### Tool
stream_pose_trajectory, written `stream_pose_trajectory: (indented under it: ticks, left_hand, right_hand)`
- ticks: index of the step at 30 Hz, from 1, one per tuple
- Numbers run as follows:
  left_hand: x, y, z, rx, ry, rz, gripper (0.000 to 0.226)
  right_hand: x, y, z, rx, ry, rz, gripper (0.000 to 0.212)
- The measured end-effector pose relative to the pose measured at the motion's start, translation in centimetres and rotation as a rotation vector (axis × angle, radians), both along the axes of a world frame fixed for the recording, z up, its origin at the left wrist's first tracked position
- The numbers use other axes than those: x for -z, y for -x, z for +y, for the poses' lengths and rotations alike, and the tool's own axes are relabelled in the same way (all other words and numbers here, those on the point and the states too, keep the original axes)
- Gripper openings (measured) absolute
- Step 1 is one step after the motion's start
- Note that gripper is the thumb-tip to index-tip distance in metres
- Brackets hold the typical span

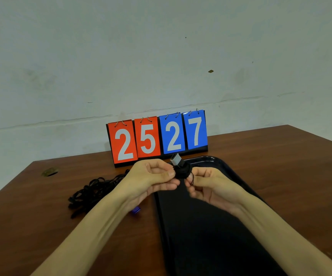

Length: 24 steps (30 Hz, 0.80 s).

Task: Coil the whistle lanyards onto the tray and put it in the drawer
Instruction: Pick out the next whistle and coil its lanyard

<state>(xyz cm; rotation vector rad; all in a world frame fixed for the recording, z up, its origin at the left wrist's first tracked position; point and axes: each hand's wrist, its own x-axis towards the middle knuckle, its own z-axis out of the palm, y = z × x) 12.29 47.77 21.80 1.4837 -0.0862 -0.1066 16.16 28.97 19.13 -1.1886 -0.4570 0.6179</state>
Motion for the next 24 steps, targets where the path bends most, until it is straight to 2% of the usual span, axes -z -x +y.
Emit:
stream_pose_trajectory:
  ticks: [6,10,15,21,24]
  left_hand:
    - [-0.1,-0.1,0.2,-0.006,0.0,0.001,0.015]
    - [0.2,-0.1,0.2,-0.035,-0.058,-0.027,0.022]
    - [0.7,-0.4,0.1,-0.066,-0.127,-0.075,0.015]
    - [1.4,-0.6,0.0,-0.075,-0.151,-0.066,0.012]
    - [1.3,-0.8,0.3,-0.087,-0.097,0.002,0.02]
  right_hand:
    - [0.3,-0.2,0.0,0.005,0.036,0.003,0.027]
    - [0.2,-0.2,0.1,0.025,0.067,-0.001,0.028]
    - [0.3,-0.2,0.2,0.038,0.11,0.029,0.029]
    - [0.2,0.0,0.2,0.073,0.173,0.021,0.021]
    - [0.2,0.0,0.3,0.068,0.163,0.045,0.024]
